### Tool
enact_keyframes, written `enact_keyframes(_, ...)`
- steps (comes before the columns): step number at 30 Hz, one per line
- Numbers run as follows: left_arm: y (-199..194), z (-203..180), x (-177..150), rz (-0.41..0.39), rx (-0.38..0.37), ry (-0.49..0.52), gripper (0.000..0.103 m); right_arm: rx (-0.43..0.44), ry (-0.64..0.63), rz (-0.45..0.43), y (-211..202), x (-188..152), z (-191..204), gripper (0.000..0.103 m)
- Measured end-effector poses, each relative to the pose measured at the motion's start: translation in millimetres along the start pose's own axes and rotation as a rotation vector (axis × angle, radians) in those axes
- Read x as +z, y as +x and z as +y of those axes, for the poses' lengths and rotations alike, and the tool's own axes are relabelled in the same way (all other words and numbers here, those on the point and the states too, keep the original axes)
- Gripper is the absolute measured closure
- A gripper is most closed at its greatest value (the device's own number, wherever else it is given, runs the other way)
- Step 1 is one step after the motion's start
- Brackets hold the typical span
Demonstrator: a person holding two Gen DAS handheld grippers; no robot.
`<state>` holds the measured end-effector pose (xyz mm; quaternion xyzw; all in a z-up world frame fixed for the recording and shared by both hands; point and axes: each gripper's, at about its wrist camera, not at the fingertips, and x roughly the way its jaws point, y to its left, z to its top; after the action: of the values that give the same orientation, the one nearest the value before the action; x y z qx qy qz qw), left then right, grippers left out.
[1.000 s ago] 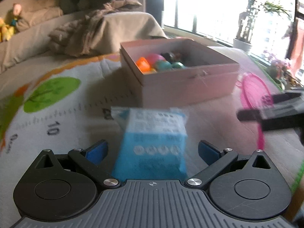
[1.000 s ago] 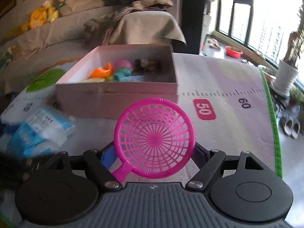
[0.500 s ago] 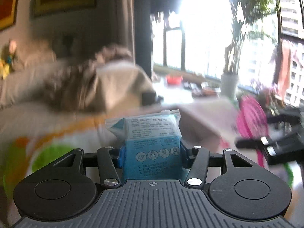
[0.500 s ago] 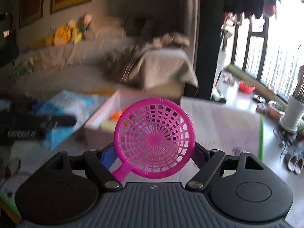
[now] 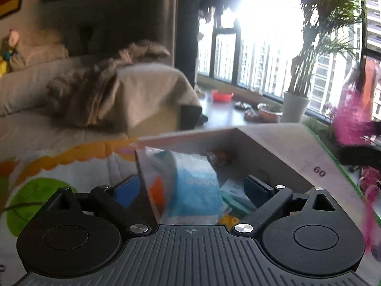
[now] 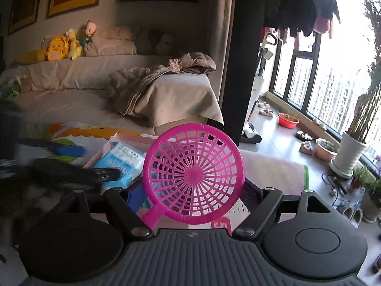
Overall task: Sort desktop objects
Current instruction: 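Carry the packet and net over the pink box and open both grippers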
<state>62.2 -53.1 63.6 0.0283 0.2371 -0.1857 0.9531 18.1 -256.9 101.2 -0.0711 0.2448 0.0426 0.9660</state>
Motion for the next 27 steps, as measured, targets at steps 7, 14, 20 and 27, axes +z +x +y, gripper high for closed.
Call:
enact_keyframes(7, -22, -1, -14, 0.048, 0.012, 0.046, 0.005, -0.022, -0.107, 0.033, 87, 37, 31, 0.022)
enact_keyframes(14, -31, 19, -43, 0.126, 0.033, -0.023, 0.002, 0.038, -0.186, 0.271, 172, 37, 52, 0.017)
enact_keyframes(20, -22, 39, -53, 0.179, 0.047, -0.141, 0.002, 0.055, -0.136, 0.143, 140, 51, 49, 0.004)
enact_keyframes(27, -14, 29, -55, 0.225, 0.045, -0.130, 0.001, 0.127, -0.104, 0.188, 173, 63, 90, 0.047)
